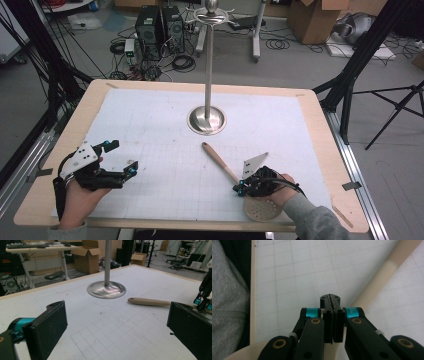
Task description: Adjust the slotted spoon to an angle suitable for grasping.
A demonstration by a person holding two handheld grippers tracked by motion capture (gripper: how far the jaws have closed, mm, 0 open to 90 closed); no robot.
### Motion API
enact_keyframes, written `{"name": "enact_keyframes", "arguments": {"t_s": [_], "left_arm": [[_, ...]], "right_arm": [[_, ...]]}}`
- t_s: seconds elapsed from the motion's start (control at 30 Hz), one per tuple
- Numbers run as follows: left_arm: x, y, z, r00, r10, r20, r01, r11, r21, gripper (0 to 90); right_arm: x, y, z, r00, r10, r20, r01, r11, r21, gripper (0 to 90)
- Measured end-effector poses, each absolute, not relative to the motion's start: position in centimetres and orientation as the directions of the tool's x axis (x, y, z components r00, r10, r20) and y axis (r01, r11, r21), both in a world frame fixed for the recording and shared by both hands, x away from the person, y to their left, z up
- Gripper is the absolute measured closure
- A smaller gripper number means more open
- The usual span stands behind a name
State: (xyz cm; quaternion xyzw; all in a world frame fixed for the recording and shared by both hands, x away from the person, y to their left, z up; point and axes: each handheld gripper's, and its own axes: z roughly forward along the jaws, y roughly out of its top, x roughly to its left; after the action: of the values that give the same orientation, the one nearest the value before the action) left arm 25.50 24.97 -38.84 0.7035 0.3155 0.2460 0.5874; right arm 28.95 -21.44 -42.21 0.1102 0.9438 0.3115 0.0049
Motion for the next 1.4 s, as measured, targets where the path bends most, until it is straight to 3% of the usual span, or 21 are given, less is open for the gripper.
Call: {"name": "enact_keyframes", "arguments": {"t_s": [0.57,1.1,1.4], "left_arm": [[25.5,25.0,-38.8,0.678,0.735,-0.023,0.154,-0.112,0.982,3.3],[25.7,25.0,-38.9,0.682,0.731,-0.025,0.155,-0.112,0.982,3.3],[25.7,25.3,-38.8,0.676,0.736,-0.028,0.155,-0.105,0.982,3.3]], "right_arm": [[31.4,-25.0,-41.7,-0.964,0.259,0.058,0.249,0.809,0.533,89.8],[33.7,-22.3,-39.1,-0.919,0.387,0.08,0.337,0.663,0.668,89.7],[35.8,-21.9,-39.8,-0.867,0.495,0.061,0.401,0.621,0.673,89.7]]}}
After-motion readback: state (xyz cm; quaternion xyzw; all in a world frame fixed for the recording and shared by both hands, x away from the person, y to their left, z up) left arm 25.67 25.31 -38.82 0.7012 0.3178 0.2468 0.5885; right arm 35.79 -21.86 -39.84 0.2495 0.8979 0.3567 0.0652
